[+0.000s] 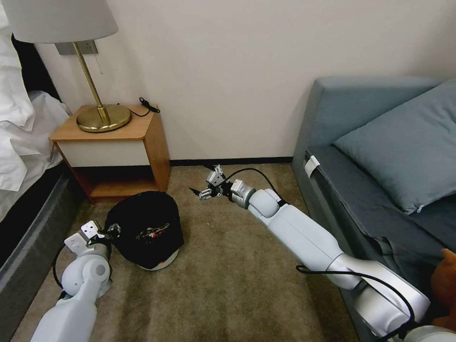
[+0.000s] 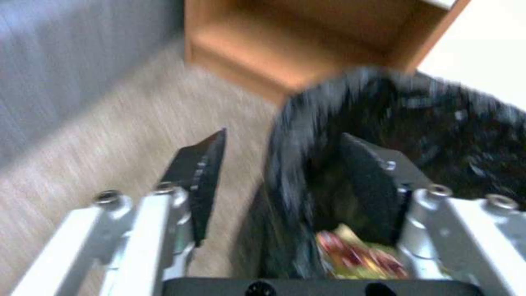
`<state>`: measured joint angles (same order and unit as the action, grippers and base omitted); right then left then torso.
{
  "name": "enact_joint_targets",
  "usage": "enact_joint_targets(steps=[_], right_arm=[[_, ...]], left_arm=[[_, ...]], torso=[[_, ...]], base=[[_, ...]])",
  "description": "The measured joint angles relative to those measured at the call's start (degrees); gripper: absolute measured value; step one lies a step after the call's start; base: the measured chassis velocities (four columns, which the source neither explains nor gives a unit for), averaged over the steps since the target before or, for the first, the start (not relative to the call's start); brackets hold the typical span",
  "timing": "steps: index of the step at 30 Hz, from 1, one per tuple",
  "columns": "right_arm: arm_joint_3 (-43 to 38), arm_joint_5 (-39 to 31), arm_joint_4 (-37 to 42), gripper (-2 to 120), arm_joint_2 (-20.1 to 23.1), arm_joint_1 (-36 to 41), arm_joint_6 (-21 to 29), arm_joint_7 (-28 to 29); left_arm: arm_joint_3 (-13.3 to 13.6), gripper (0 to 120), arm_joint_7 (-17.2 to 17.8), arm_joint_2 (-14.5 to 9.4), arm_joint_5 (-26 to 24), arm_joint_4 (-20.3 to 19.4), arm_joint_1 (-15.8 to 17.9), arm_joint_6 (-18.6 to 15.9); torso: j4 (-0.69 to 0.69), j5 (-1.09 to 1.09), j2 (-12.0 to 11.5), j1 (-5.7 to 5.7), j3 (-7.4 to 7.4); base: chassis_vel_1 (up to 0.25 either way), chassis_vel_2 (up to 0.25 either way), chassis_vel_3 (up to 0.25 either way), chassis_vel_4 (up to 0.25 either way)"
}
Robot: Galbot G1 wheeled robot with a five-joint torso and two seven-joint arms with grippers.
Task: Pick up the trash bin, then pick up the garbage on the floor and place it into the trash bin.
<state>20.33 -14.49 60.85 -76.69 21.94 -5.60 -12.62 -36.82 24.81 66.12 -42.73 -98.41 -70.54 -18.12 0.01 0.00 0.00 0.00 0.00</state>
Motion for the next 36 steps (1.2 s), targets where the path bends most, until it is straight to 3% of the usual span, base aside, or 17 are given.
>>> enact_joint_targets(steps=[4, 8, 10, 12, 15, 23, 36], right_arm=[[-1.6, -2.9, 0.0, 100, -0.4, 2.1, 3.5, 4.9], [-3.4, -6.6, 0.8, 100, -0.7, 4.0, 7.4, 10.3], [-4.0, -7.5, 1.1, 100, -0.8, 4.4, 8.5, 11.6], [-6.2, -11.0, 2.0, 100, -1.4, 6.1, 11.8, 16.0], [-7.9, -13.1, 2.8, 100, -1.4, 7.6, 14.0, 18.2], [-13.6, -13.8, 2.6, 100, -2.4, 11.8, 15.4, 20.6], [-19.0, -9.0, -0.6, 100, -3.5, 14.0, 11.7, 17.7]], left_arm=[[-1.3, 82, -3.1, -1.2, 9.4, -1.4, -1.0, 1.7], [-1.4, 97, -5.8, -2.1, 13.6, -3.0, -1.8, 2.2], [-1.3, 98, -6.4, -2.2, 14.2, -3.2, -1.8, 2.4], [-0.1, 100, -9.2, -2.6, 16.9, -3.7, -1.6, 3.4], [1.5, 100, -12.1, -2.9, 18.4, -4.2, -1.4, 3.9], [4.7, 100, -16.9, -3.0, 21.8, -4.5, -0.6, 4.5], [5.4, 100, -16.9, -2.5, 23.3, -5.5, -1.4, 4.5]], torso=[[0.00, 0.00, 0.0, 0.00, 0.00], [0.00, 0.00, 0.0, 0.00, 0.00], [0.00, 0.00, 0.0, 0.00, 0.00], [-0.01, 0.00, 0.0, 0.00, 0.00], [-0.01, 0.00, 0.0, 0.00, 0.00], [-0.01, 0.00, 0.0, 0.00, 0.00], [-0.01, 0.01, 0.0, 0.00, 0.00]], base=[[0.000, 0.000, 0.000, 0.000], [0.000, 0.000, 0.000, 0.000], [0.000, 0.000, 0.000, 0.000], [0.000, 0.000, 0.000, 0.000], [0.000, 0.000, 0.000, 0.000], [0.000, 0.000, 0.000, 0.000], [0.000, 0.000, 0.000, 0.000]])
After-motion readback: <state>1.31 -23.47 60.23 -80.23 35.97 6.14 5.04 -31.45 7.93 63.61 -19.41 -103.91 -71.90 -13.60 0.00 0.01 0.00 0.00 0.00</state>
